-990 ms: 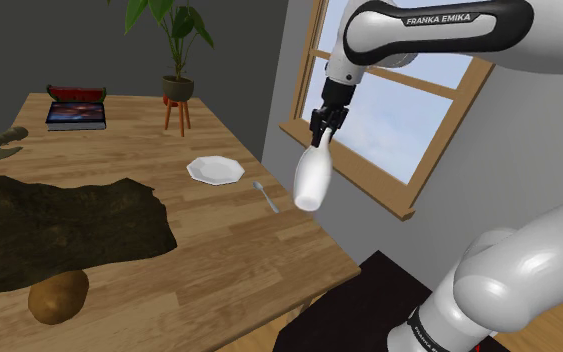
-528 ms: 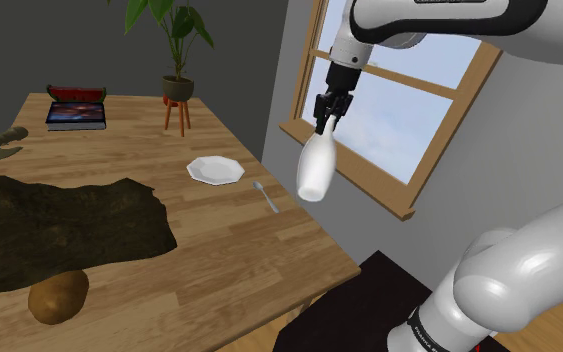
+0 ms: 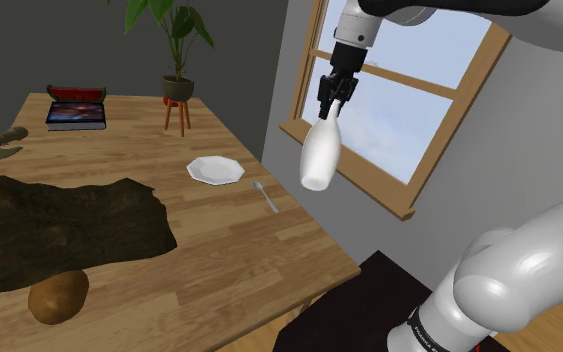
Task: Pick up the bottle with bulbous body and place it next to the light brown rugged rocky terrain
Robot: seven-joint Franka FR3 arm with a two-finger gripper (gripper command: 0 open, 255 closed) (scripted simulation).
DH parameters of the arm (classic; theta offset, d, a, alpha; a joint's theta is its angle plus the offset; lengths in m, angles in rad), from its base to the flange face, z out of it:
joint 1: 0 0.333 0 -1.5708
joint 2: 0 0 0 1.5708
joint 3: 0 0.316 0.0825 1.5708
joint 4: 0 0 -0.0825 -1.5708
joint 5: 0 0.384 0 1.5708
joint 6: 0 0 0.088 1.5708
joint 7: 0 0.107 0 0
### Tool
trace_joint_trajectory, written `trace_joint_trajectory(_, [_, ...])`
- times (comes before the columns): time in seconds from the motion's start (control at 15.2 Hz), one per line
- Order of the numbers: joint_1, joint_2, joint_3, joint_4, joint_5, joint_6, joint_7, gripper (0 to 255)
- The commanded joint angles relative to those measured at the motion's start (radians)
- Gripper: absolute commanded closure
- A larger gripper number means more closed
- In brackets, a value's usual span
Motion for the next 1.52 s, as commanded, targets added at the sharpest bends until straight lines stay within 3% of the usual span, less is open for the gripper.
trace_joint_trajectory(0.0, [0.000,0.006,-0.001,0.035,0.000,-0.029,-0.001,255])
trace_joint_trajectory(1.25, [0.000,0.122,-0.001,0.424,0.000,-0.302,0.001,255])
trace_joint_trajectory(1.45, [0.015,0.150,0.024,0.430,0.003,-0.280,0.042,255])
